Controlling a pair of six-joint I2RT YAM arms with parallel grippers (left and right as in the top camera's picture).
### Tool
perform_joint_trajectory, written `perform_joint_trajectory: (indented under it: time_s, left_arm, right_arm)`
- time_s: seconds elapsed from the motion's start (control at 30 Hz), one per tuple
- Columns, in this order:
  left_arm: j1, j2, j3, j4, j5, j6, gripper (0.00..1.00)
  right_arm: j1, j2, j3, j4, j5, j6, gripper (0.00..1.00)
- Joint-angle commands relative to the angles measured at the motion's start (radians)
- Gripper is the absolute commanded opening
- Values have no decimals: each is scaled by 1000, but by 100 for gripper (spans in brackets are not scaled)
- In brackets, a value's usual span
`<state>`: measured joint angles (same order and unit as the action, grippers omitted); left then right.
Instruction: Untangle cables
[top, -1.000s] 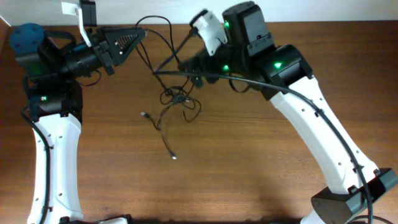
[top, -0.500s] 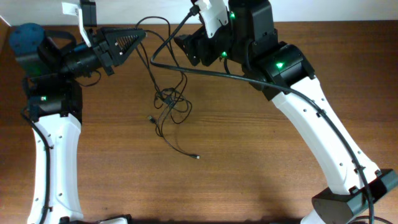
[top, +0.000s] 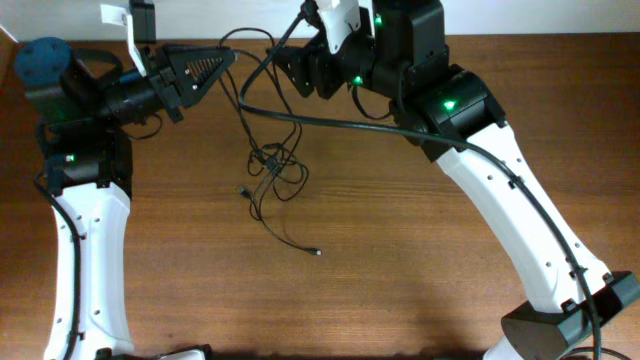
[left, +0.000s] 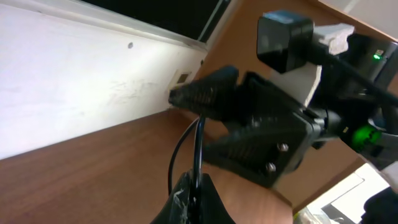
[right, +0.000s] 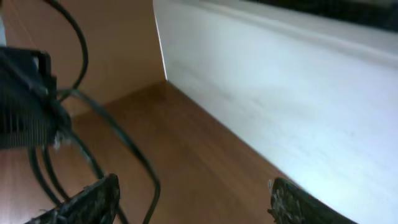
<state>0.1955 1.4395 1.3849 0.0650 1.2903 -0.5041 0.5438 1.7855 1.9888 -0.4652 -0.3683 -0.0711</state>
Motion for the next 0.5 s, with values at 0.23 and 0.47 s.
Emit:
perform_joint_trajectory:
  time_s: [0.23, 0.47]
  left_arm:
    - [-85, -16, 6, 2, 58, -27, 0]
    - [-84, -15, 6, -6, 68, -26, 21]
  right_arm:
    - [31, 87, 8, 113, 71, 8, 45]
    - [31, 61, 9, 206, 391, -4, 4]
